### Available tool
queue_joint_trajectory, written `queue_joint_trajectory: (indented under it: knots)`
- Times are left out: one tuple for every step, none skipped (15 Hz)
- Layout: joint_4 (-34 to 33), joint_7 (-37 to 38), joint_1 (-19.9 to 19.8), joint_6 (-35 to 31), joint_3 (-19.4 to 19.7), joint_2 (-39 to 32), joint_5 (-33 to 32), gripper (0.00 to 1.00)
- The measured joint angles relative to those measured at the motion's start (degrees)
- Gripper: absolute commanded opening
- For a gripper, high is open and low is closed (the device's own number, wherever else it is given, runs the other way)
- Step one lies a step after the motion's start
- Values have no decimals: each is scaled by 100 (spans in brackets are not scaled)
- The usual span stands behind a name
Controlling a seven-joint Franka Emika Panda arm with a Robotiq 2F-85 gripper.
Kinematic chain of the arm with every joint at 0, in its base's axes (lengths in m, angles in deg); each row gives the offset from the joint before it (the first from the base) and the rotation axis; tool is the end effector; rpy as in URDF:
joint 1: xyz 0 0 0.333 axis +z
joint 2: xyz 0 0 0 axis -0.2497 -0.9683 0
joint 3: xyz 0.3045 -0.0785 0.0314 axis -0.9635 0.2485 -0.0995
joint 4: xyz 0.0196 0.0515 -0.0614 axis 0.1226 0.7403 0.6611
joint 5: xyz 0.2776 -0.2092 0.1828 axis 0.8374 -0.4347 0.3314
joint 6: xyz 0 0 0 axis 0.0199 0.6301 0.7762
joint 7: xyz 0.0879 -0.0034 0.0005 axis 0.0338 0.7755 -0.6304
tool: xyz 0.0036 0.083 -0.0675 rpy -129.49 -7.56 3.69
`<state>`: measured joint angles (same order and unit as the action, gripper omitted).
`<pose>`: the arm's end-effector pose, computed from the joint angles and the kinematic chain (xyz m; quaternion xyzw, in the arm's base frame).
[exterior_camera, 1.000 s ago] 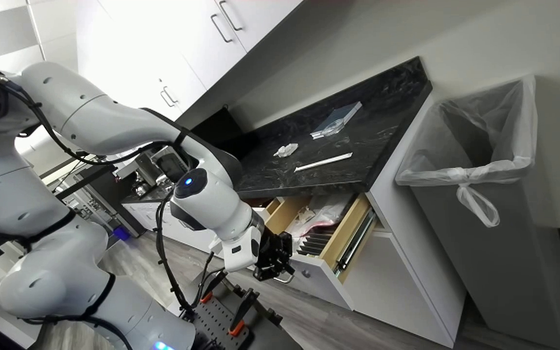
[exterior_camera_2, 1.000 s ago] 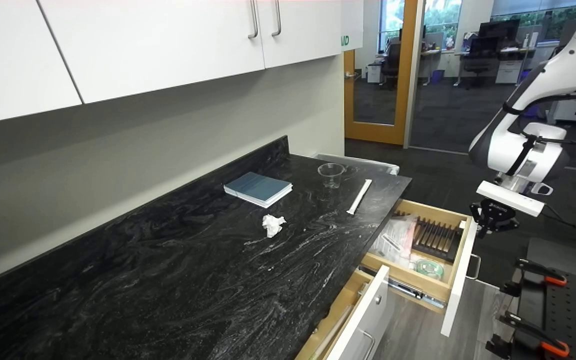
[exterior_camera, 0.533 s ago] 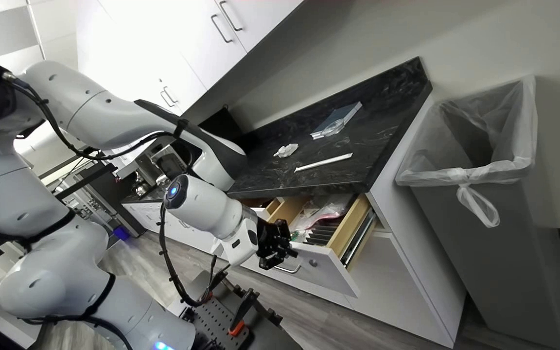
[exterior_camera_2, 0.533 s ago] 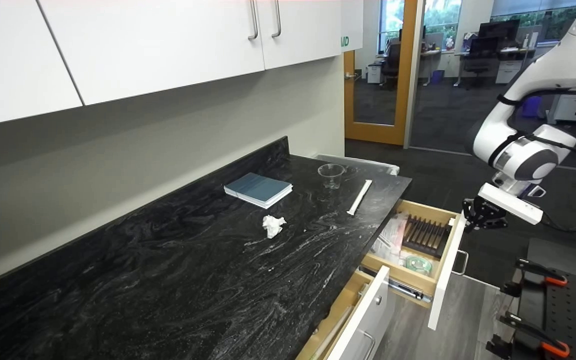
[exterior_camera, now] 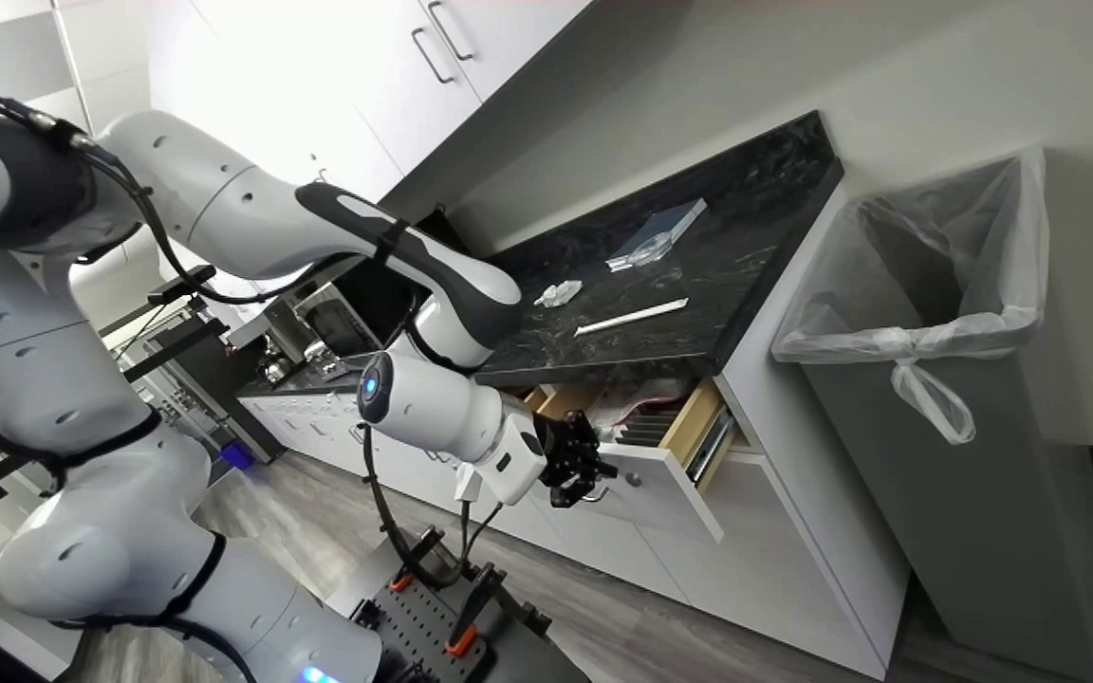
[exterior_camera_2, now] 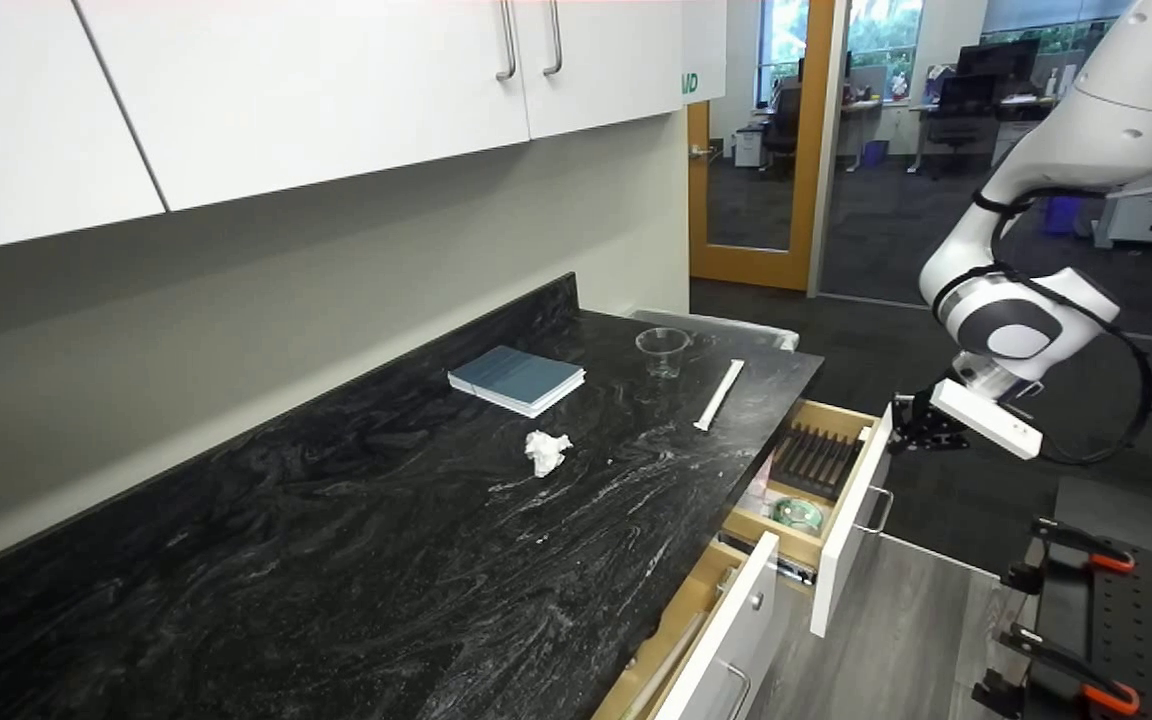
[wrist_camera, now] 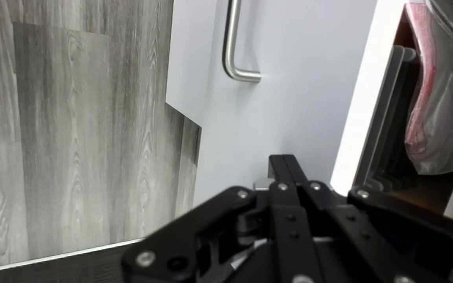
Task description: Fully close the open drawer
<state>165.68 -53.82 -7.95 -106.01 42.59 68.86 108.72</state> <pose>0.3187 -0.1923 0.1455 -0.7558 0.6084 -0.1744 0.1679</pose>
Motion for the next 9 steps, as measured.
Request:
queue_joint_trajectory:
  knots:
    - [-191,-237,10,35,18,-197,147,0]
    - [-374,-464,31,68,34,-373,285,0]
    - [-534,-683,61,107,39,-508,422,0]
    - [-673,-887,106,141,41,-598,560,0]
    - [-810,-1071,158,153,43,-679,686,0]
    - [-937,-1230,207,160,46,-745,802,0]
    - [-1050,-1370,251,170,47,-799,906,0]
    - [-1154,-1477,289,172,49,-843,998,0]
    - [-1220,-1525,328,172,44,-872,1015,0]
